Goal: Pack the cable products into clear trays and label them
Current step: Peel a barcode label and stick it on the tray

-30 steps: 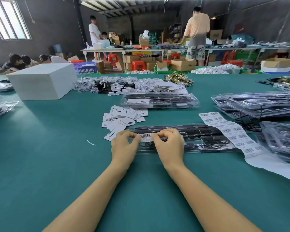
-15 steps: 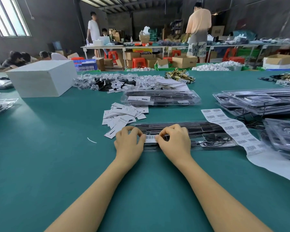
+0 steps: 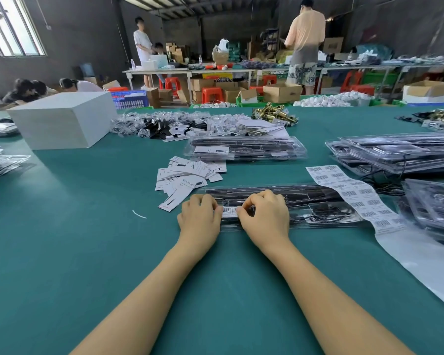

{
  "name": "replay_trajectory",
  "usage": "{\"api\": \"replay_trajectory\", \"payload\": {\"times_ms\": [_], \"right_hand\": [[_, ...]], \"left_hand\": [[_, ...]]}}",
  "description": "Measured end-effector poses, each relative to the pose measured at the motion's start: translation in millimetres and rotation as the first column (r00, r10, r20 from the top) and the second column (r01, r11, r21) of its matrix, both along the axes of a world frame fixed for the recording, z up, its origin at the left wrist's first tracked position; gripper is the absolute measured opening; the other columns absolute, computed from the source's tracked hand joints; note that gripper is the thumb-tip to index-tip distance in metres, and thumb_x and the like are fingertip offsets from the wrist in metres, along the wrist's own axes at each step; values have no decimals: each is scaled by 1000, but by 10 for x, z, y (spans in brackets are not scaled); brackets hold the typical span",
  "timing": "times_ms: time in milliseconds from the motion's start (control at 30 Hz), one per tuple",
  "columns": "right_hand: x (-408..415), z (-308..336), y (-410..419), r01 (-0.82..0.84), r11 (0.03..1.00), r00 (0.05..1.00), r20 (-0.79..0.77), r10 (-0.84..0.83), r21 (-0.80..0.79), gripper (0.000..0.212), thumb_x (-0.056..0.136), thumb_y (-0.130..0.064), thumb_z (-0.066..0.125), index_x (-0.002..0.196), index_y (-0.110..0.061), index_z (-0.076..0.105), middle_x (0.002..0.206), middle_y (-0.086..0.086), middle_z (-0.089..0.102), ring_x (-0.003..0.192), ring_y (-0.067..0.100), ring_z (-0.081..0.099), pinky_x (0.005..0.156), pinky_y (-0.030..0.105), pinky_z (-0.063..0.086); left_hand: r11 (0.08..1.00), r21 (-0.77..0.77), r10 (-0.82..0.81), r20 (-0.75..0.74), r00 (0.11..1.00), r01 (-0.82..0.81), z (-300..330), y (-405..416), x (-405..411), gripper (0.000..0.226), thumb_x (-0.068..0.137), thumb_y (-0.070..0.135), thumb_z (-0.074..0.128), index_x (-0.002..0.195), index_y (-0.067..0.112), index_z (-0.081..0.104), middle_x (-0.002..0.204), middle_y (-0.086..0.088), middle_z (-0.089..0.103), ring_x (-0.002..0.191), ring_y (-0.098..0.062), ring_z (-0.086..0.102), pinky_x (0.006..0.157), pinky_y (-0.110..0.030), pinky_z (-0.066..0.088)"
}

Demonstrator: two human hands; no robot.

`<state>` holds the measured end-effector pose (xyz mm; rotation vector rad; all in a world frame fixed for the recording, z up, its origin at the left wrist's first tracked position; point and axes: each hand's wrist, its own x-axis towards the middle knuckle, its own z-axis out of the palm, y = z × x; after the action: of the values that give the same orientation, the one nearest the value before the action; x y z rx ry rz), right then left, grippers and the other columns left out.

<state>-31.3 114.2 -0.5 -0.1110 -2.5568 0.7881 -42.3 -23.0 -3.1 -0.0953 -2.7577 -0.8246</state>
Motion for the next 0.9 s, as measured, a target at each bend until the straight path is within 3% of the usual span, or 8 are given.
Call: {"api": "replay_trajectory", "payload": {"times_ms": [233, 300, 433, 533, 900], "right_hand": [[16, 18, -12, 40, 999, 999, 21, -41, 35, 22, 84, -32, 59, 85, -19, 42, 92, -4, 47, 90, 20, 42, 77, 31, 33], [14, -5, -8, 43, 996, 999, 13, -45, 82, 22, 86, -36, 56, 90, -19, 44, 100, -1, 51, 95, 22, 43, 80, 33, 34], [-14, -62, -55, 91, 970, 995, 22, -99, 227, 54, 85, -63, 47, 110, -15, 51, 119, 5, 48, 109, 26, 42, 88, 38, 32], [-49, -86, -85, 111, 961, 989, 67, -132, 253, 64, 86, -67, 42, 121, -13, 49, 133, 8, 43, 122, 28, 37, 97, 40, 29], [-34, -50, -55, 135, 980, 989, 37, -141, 146, 32, 93, -37, 47, 116, -14, 52, 124, 5, 48, 115, 25, 41, 95, 35, 30]], "left_hand": [[992, 114, 54, 15, 998, -56, 13, -7, 7, 25, 93, 32, 54, 106, 13, 44, 115, -4, 47, 111, -27, 40, 88, -36, 31], [995, 78, 67, 16, 998, -68, -5, 2, 6, 28, 95, 32, 51, 114, 12, 46, 123, -6, 45, 115, -27, 38, 91, -36, 30], [989, 92, 109, 50, 993, -113, -15, 31, -5, 49, 96, 42, 47, 133, 11, 40, 141, -11, 34, 129, -29, 30, 104, -38, 26], [994, -14, 109, 70, 992, -108, -40, 29, -15, 61, 96, 48, 42, 144, 13, 30, 148, -12, 30, 136, -29, 24, 110, -39, 21], [994, -14, 109, 78, 991, -108, -25, 0, -36, 45, 100, 33, 35, 143, 18, 37, 149, -5, 36, 135, -28, 27, 109, -38, 22]]}}
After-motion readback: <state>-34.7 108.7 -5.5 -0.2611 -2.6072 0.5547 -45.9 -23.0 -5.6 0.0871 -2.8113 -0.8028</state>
